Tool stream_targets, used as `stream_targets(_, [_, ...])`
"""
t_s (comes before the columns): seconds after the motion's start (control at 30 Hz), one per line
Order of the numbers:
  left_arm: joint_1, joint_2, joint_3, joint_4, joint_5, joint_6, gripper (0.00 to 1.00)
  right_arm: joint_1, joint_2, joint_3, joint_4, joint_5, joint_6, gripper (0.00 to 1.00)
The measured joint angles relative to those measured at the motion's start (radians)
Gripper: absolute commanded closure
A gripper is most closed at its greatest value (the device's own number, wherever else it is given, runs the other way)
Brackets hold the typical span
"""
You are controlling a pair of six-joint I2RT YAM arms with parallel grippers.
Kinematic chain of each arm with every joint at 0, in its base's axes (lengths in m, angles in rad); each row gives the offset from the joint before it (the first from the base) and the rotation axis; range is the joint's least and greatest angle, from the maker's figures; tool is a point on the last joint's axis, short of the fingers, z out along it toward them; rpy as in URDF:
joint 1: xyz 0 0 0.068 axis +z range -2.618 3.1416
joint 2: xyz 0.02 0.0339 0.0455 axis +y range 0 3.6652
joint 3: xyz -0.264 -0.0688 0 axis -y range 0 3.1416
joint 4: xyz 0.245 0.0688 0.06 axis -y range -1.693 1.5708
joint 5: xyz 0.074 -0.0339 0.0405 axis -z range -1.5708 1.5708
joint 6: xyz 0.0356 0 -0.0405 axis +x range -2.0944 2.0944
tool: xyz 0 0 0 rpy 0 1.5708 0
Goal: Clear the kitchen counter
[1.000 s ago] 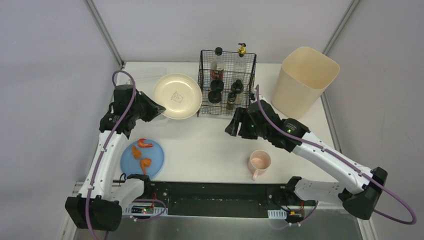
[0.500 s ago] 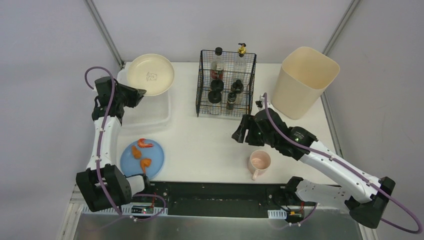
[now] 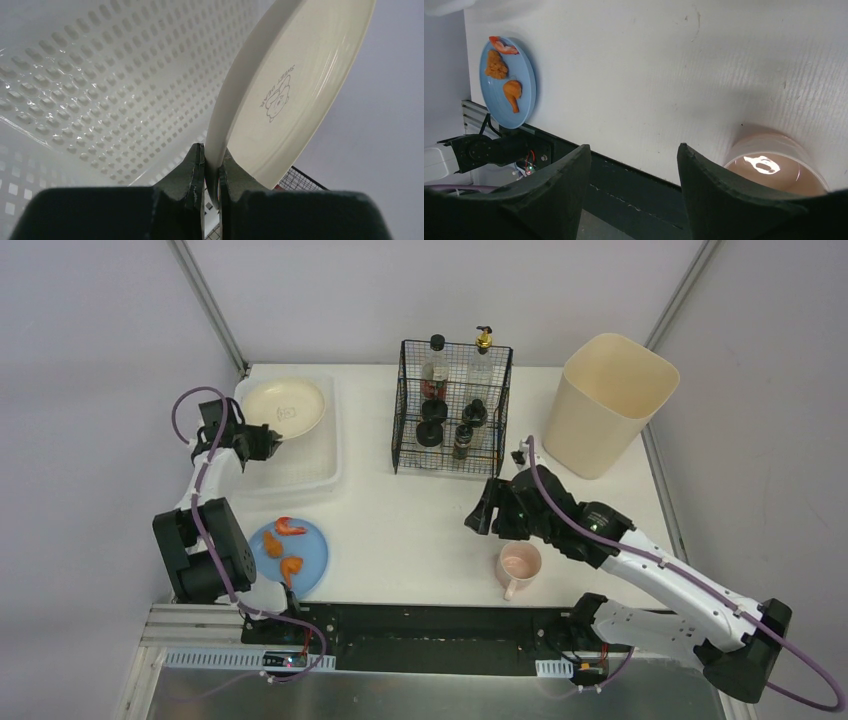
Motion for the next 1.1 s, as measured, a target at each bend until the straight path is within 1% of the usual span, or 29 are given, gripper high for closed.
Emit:
stream_targets(0.43, [-0.003,0.234,0.055,0.014,-0.069,-0.053,1.0,0.0,0.0,-0.082,0.056,-0.039,0.0,0.32])
stream_targets(0.6, [-0.034,0.301,0.117,0.0,-0.094,-0.058,0.99,0.0,0.0,-0.104,0.077,-0.045,-0.001,0.32])
stream_targets(0.67, [-0.05,0.323,0.143,0.0,-0.103,-0.059,0.82,0.0,0.0,-0.11,0.081,-0.048,-0.001,0.31])
stream_targets(0.77, [-0.071,0.347,0.17,0.0,-0.114,-0.064,0.62,0.0,0.0,-0.116,0.089,-0.053,-0.001,0.31])
stream_targets(0.9, [-0.088,0.367,0.178,0.005,-0.13,-0.076,0.44,0.0,-0.005,-0.132,0.091,-0.056,-0.001,0.3])
stream_targets(0.93, [-0.091,0.369,0.178,0.007,-0.134,-0.077,0.37,0.0,-0.007,-0.135,0.09,-0.056,-0.001,0.3])
stream_targets(0.97, [-0.093,0.369,0.178,0.007,-0.135,-0.079,0.3,0.0,-0.01,-0.139,0.09,-0.057,-0.001,0.3])
stream_targets(1.0, [-0.093,0.369,0.178,0.007,-0.138,-0.076,0.18,0.0,-0.014,-0.141,0.09,-0.058,-0.001,0.3])
stream_targets(1.03, [-0.094,0.369,0.178,0.006,-0.139,-0.076,0.1,0.0,-0.016,-0.141,0.09,-0.059,-0.001,0.3])
stream_targets(1.1, [-0.094,0.368,0.179,0.0,-0.139,-0.066,0.08,0.0,-0.02,-0.141,0.09,-0.059,-0.001,0.3])
